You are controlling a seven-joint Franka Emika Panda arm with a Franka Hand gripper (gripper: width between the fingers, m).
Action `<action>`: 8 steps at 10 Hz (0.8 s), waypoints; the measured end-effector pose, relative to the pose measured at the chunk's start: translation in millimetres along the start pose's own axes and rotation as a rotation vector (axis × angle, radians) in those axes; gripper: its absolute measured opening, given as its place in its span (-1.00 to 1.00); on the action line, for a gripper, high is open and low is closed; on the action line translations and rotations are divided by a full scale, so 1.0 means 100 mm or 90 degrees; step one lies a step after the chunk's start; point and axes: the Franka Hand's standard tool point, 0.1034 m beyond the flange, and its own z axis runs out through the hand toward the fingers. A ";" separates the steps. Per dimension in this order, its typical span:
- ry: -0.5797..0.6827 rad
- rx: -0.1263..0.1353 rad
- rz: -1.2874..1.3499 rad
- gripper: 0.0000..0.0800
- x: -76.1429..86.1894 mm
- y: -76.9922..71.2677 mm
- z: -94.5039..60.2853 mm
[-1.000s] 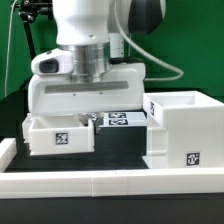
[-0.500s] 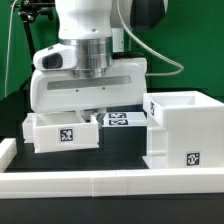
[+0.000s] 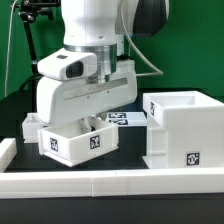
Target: Assemble drawer
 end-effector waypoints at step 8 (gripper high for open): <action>-0.027 -0.019 -0.455 -0.89 0.02 0.03 0.02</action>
Offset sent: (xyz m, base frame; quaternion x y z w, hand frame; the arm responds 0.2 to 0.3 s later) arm 0.0000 0.0000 0.0000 0.0000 0.0000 -0.1296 0.9916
